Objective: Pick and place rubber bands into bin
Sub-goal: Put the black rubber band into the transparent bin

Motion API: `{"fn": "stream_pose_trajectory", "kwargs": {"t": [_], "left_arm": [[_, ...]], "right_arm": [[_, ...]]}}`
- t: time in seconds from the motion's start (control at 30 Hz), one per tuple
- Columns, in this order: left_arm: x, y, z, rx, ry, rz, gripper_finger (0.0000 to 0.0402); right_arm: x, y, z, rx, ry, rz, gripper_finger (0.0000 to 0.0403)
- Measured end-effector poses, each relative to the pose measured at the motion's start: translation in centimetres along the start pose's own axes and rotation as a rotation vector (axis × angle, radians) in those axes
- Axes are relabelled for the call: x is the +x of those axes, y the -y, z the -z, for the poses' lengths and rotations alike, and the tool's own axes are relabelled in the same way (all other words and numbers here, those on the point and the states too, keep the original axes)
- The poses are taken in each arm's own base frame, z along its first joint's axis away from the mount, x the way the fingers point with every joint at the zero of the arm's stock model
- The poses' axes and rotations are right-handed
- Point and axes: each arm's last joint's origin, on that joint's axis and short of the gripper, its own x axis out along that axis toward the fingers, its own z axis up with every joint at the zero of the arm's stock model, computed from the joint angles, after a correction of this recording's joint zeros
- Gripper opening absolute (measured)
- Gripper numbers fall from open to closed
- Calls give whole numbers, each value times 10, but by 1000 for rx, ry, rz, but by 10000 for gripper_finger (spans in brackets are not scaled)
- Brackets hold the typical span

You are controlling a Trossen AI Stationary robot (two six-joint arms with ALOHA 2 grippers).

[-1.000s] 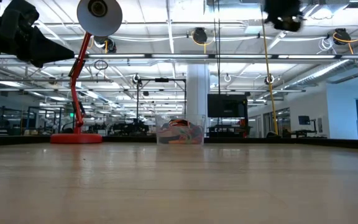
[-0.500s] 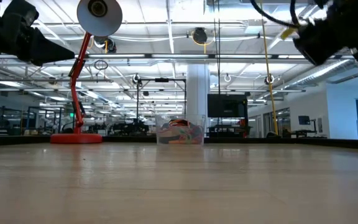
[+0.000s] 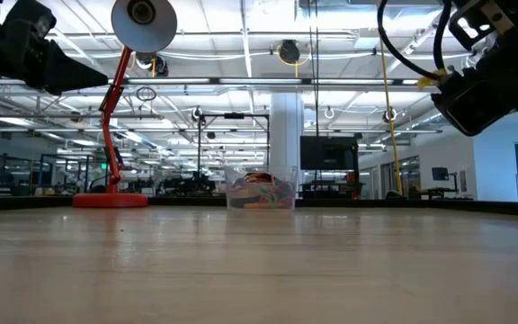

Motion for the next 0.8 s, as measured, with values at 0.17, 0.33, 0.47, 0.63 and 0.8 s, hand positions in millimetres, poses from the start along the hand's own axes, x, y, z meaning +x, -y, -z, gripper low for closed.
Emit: {"fn": "stream_pose_trajectory", "kwargs": {"t": [0.17,0.33,0.47,0.63,0.8], "left_arm": [[0,0,0,-2,0,0,63],[0,0,0,-5,0,0,63],[0,0,0,-7,0,0,63],[0,0,0,-9,0,-8,63],[0,0,0,-4,-2,-16,63]], "right_arm": [[0,-1,0,-47,-1,-12,197],[-2,-4,-3,-104,8,-41,213],[-7,-7,-10,-111,147,-65,214],[-15,-20,-2,-185,241,42,215],[-35,-38,25,-275,314,353,215]]}}
